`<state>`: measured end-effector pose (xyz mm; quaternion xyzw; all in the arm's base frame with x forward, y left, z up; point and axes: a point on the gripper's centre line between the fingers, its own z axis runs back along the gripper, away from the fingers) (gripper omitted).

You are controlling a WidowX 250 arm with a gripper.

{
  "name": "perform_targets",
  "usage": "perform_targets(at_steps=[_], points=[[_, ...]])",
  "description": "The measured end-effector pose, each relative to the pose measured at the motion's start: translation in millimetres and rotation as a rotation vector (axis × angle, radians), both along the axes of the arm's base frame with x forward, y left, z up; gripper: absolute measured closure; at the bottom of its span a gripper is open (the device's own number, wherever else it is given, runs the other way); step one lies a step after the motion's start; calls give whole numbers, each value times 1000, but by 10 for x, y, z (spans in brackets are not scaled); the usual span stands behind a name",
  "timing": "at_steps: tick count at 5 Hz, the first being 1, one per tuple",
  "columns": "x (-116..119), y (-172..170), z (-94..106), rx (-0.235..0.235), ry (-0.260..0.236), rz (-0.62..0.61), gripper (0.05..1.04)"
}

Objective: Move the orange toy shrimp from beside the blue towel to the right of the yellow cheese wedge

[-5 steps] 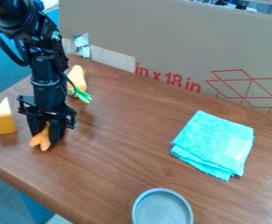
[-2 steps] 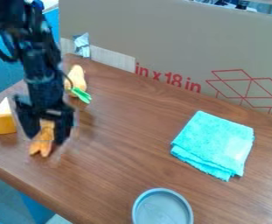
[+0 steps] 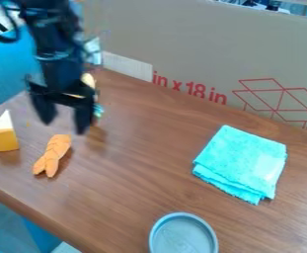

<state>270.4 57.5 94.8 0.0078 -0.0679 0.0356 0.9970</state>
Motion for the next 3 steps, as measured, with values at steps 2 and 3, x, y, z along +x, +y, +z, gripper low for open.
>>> perform_targets(at_steps=[2,3], points=[[240,-883,-48,-128,14,-162,81],[230,-972,-30,-98,24,-167,81]])
